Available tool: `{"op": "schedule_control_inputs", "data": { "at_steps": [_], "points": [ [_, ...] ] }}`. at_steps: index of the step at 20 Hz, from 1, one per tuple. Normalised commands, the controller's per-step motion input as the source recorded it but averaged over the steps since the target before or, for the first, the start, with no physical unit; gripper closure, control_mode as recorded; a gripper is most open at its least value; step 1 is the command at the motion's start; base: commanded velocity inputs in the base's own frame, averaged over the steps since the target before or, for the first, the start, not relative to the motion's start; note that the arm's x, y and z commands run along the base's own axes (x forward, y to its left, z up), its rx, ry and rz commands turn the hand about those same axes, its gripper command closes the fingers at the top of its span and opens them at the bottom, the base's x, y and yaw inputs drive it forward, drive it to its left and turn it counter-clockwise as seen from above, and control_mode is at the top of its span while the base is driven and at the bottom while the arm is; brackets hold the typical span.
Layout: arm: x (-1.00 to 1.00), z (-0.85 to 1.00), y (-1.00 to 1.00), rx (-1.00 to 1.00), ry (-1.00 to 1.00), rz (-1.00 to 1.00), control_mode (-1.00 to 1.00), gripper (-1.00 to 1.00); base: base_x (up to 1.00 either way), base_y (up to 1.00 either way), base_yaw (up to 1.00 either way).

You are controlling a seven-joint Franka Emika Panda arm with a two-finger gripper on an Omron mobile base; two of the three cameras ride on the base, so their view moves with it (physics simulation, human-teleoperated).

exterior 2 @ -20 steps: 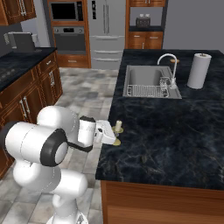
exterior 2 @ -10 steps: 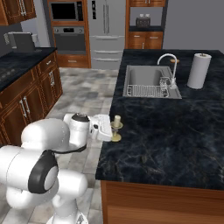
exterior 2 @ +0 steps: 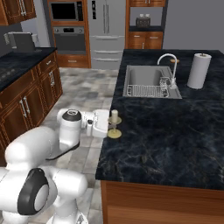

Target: Pick the candle and candle from the dining table and place them in the open cabinet. Close the cabinet after placing the objects.

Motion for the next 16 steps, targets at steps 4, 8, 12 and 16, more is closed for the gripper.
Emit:
{"op": "schedule_control_inputs", "data": {
  "at_steps": [4, 8, 12, 16],
  "points": [
    [-0.42, 0.44, 0.00, -0.10, -0.02, -0.13, -1.00, 1.00, 0.00, 0.00, 0.00],
    [-0.38, 0.38, 0.00, -0.09, 0.00, -0.11, -1.00, 1.00, 0.00, 0.00, 0.00],
    [-0.37, 0.41, 0.00, -0.06, 0.00, -0.10, -1.00, 1.00, 0.00, 0.00, 0.00],
    [-0.39, 0.47, -0.02, -0.02, 0.00, -0.09, -1.00, 1.00, 0.00, 0.00, 0.00]
  ]
}}
